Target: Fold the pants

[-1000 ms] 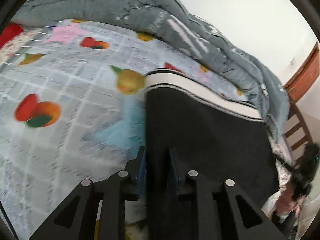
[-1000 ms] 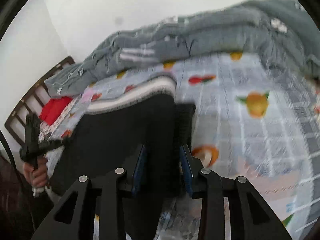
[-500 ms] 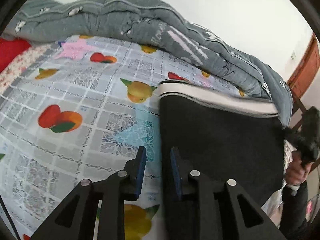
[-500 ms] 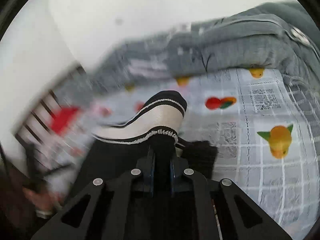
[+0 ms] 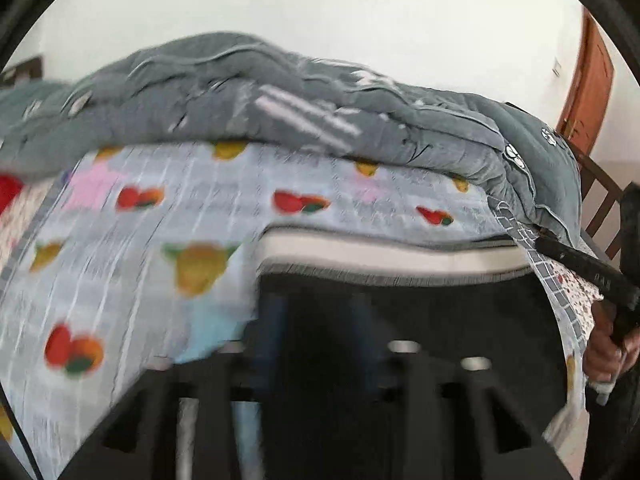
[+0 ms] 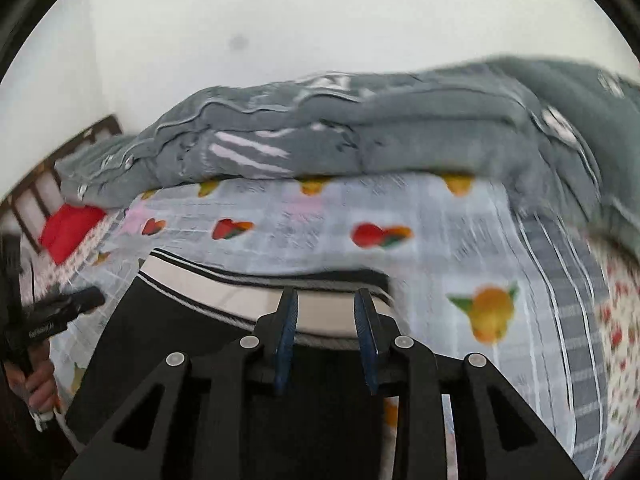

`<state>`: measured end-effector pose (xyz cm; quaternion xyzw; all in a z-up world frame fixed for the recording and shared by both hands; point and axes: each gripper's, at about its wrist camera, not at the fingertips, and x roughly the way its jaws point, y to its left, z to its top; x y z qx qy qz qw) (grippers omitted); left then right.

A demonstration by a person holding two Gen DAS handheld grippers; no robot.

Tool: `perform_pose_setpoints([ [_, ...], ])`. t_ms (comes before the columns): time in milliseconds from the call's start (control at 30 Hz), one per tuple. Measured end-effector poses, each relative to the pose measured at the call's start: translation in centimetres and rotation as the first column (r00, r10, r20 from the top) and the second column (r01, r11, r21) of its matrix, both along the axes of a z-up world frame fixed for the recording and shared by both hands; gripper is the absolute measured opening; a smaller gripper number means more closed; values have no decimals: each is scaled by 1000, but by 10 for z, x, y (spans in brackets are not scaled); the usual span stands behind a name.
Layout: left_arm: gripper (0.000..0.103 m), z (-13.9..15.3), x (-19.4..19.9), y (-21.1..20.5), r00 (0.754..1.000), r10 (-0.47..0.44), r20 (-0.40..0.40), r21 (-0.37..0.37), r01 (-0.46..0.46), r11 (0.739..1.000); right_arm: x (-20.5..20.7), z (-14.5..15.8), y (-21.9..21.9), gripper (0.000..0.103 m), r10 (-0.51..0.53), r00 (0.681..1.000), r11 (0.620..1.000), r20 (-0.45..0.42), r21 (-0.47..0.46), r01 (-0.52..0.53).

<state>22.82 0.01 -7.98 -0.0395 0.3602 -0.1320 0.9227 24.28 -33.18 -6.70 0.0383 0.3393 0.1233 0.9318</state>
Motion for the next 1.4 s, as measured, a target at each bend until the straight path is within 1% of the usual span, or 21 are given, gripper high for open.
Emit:
perform_pose_setpoints([
  [33,63,0,7,-7,1000,4,19,14,-4,1000,5,-4,10,30,11,1000,1000,-7,-16,-11],
  [67,63,-3,15,-16,999,8,39,43,-10,999,14,-14,18,30,24,999,999,-36,-34,-25],
  [100,63,-9,21,-22,999,9,37,69,-11,998,23,-27,22,30,21,997,999,-69,-49,-25],
  [133,63,-21,31,-29,1000,13,9,102,-14,995,30,-41,23,30,3,996,998,-95,-63,-9],
  [167,63,-33,38,-33,1000,21,-23,119,-18,993,37,-58,21,30,-27,995,997,-96,-81,20],
  [200,66,-44,42,-35,999,30,-41,124,-25,992,36,-64,19,30,-30,997,997,-76,-73,25],
  [233,70,-58,47,-35,997,39,-60,121,-31,992,35,-63,14,31,-20,998,999,-67,-40,18],
  [267,71,-62,48,-35,997,40,-68,108,-33,994,36,-62,8,31,-20,996,1000,-83,-3,20],
  [300,71,-61,48,-35,997,40,-65,100,-33,994,38,-64,7,31,-25,996,1000,-89,-1,25],
  [400,73,-63,52,-41,997,44,-56,130,-36,991,43,-65,13,30,-37,996,999,-78,-41,34],
  [533,74,-64,51,-41,997,59,-47,131,-52,990,45,-68,21,30,-49,997,996,-64,-84,43],
  [667,75,-65,51,-42,997,61,-46,133,-55,990,43,-68,20,30,-50,997,996,-60,-70,46],
  [900,77,-65,49,-41,997,73,-38,142,-67,988,42,-68,21,30,-58,997,994,-50,-93,53],
  [1400,77,-65,48,-42,997,73,-37,143,-67,987,41,-69,22,30,-58,997,994,-48,-98,54],
])
